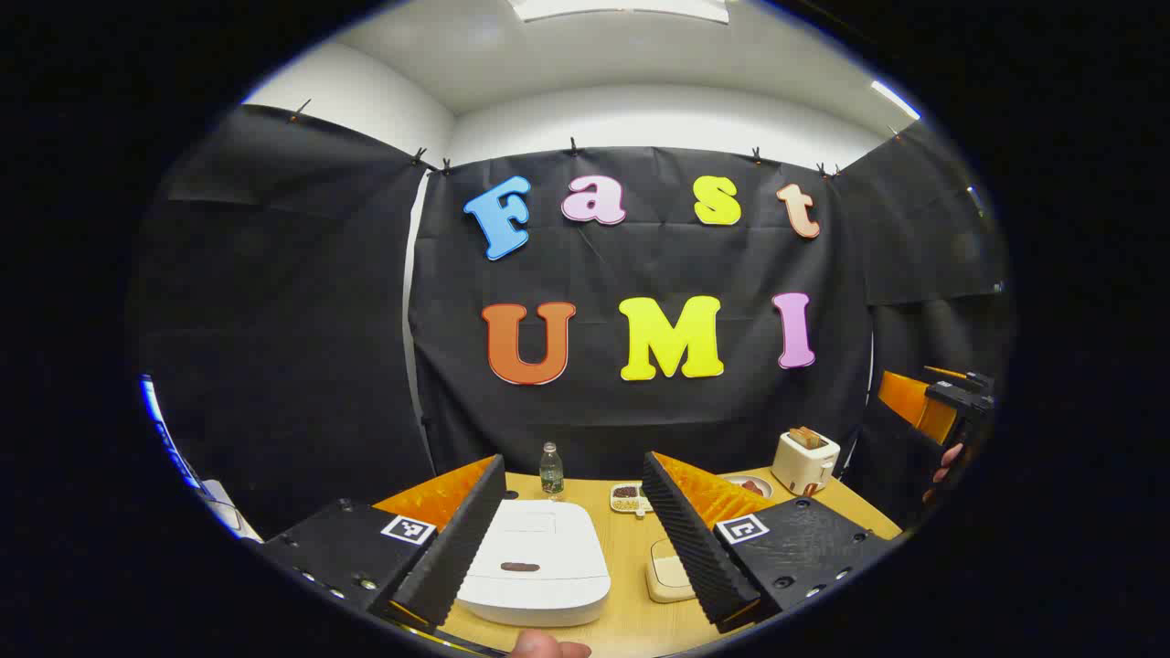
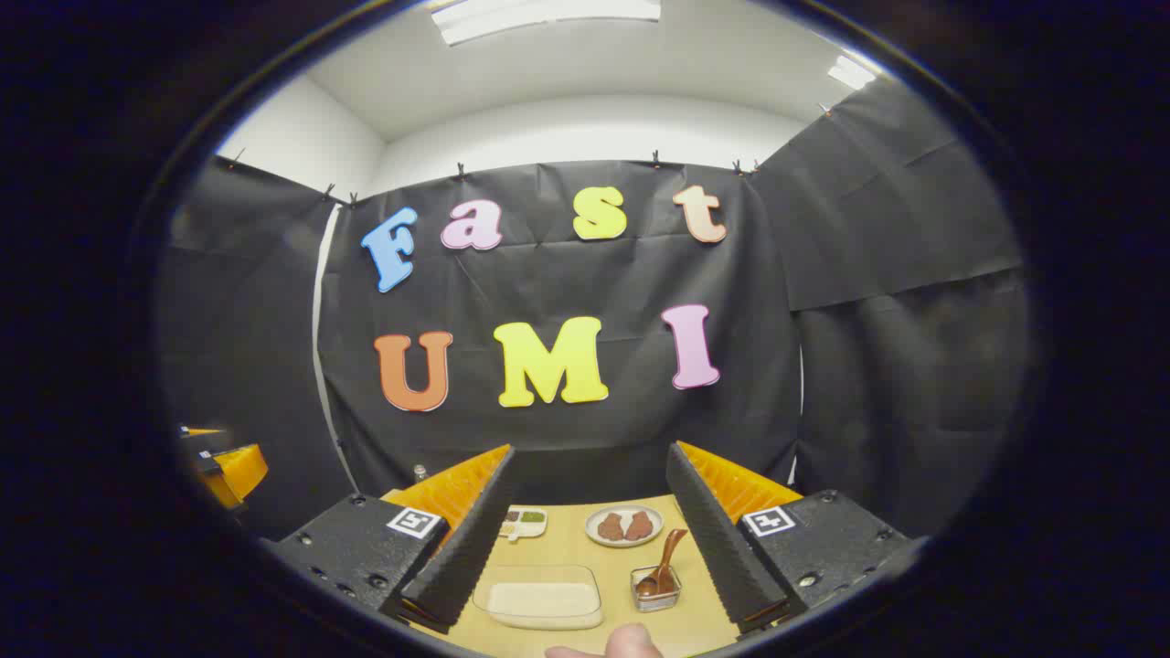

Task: Close the left gripper, press the button to open the rice cooker; take a wooden spoon from the chopstick holder with the right hand, scoop a spoonful of rice and pour it into the rice cooker, then put the wooden spoon back into the chopstick holder.

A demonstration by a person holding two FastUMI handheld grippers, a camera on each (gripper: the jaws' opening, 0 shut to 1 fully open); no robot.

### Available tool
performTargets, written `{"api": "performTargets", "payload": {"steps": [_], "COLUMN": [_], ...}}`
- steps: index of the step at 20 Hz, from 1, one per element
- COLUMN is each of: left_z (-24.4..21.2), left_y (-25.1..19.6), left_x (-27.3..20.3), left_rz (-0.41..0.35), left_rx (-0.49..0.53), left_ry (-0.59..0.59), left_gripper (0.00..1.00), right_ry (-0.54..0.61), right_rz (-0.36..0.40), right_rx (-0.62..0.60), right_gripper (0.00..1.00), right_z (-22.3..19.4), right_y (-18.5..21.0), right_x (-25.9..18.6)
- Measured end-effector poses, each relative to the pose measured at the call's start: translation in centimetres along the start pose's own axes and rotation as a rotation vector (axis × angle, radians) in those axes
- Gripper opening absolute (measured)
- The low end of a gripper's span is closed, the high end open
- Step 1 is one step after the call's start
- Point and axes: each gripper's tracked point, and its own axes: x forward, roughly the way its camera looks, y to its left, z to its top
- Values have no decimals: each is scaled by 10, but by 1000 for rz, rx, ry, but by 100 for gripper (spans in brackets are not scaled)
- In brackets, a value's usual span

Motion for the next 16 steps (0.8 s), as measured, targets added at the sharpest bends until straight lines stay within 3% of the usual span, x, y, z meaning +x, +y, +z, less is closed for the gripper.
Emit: {"api": "performTargets", "payload": {"steps": [16], "left_z": [-3], "left_y": [-7], "left_x": [6], "left_rz": [-13], "left_rx": [-6], "left_ry": [32], "left_gripper": [96], "right_ry": [-6], "right_rz": [39], "right_rx": [-18], "right_gripper": [100], "right_z": [0], "right_y": [-5], "right_x": [8]}}
